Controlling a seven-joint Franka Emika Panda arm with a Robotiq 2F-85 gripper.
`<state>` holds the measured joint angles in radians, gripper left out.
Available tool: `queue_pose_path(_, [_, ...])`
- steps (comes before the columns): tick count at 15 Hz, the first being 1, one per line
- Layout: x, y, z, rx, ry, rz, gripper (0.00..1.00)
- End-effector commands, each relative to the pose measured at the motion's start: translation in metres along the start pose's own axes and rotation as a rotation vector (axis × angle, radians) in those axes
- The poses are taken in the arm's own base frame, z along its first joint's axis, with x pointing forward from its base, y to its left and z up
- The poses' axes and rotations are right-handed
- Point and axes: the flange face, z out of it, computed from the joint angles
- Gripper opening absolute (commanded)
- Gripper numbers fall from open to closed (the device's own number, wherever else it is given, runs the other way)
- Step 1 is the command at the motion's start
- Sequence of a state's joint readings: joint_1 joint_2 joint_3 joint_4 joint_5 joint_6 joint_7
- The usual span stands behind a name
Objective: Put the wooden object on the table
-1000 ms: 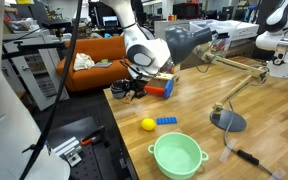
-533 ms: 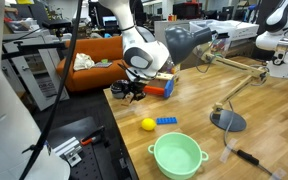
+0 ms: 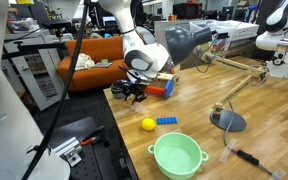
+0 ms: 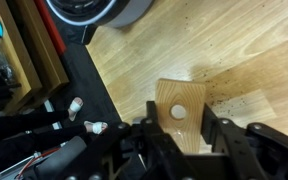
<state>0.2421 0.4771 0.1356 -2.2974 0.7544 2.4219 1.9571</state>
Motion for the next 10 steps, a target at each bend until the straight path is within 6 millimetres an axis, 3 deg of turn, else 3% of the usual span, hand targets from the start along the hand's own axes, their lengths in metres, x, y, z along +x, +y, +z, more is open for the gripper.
queue_pose_path(1, [-0.005, -0.006, -0.001, 0.018, 0.001, -0.022, 0.73])
queue_pose_path(5, [-0.008, -0.007, -0.002, 0.019, -0.001, -0.030, 0.99])
queue_pose_path(10, [-0.011, 0.004, -0.014, 0.037, -0.031, -0.058, 1.00])
